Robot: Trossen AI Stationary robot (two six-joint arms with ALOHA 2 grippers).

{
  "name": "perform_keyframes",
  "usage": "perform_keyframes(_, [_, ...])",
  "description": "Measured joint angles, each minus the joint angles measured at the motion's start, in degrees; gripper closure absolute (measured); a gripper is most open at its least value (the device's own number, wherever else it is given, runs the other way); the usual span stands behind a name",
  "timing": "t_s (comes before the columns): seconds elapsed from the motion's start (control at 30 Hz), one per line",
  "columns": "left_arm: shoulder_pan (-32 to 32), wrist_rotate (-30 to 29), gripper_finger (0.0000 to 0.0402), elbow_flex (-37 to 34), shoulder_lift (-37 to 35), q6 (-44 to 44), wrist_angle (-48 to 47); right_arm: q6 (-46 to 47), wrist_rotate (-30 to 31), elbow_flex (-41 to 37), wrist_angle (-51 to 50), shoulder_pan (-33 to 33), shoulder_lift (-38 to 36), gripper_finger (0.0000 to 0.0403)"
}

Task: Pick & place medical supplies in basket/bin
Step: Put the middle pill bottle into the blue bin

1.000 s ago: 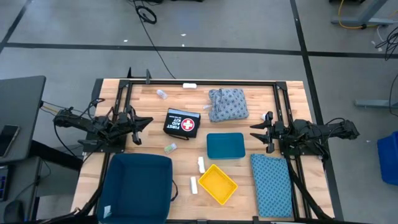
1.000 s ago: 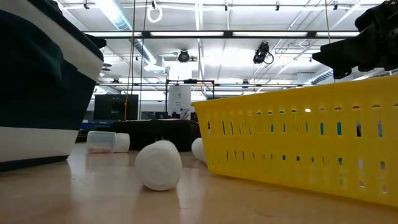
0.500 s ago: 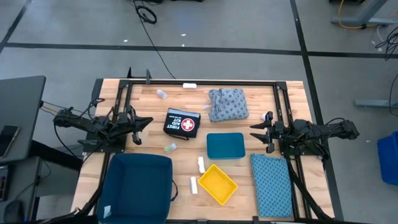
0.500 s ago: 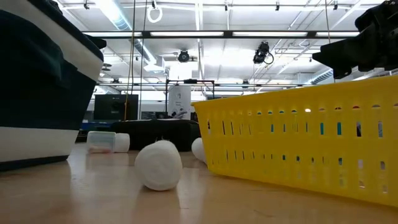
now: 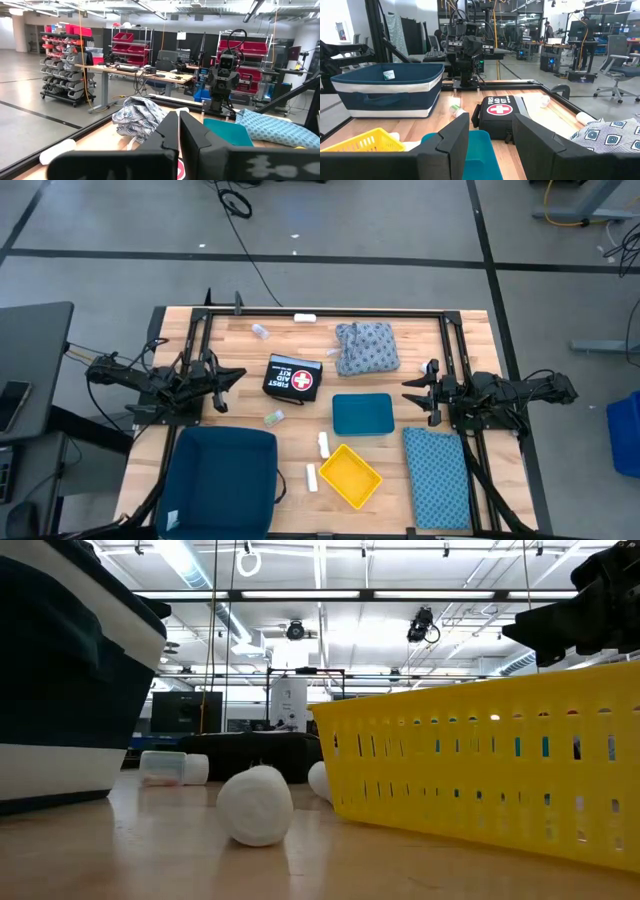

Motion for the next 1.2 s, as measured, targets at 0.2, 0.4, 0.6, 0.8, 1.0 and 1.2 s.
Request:
perform_keyframes(0.2, [0.01, 0.00, 0.0372, 0.00, 0.00, 3.60, -0.01, 0.00, 0.00, 0.02, -0.01, 0.00, 0.00, 0.0242])
perform_keyframes(0.4, [0.00, 0.00, 0.0369, -0.01, 0.00, 3.58, -0.01, 0.00, 0.00, 0.00, 0.12, 0.00, 0.00, 0.0242])
perform_keyframes(0.6, [-0.01, 0.00, 0.0369, -0.02, 0.00, 2.67, -0.01, 0.00, 0.08, -0.05, 0.79, 0.00, 0.00, 0.0242])
perform_keyframes(0.8, [0.01, 0.02, 0.0369, -0.02, 0.00, 0.90, -0.03, 0.00, 0.14, -0.07, 1.89, 0.00, 0.00, 0.0242])
perform_keyframes(1.0, [0.01, 1.75, 0.0369, -0.02, 0.00, 0.55, -0.10, 1.75, 0.35, -0.07, 3.00, 0.00, 0.00, 0.0242])
perform_keyframes(1.2, [0.00, 3.63, 0.0361, 0.00, 0.12, 0.24, -0.13, 5.00, 0.37, -0.07, 2.43, -0.03, 0.02, 0.0242])
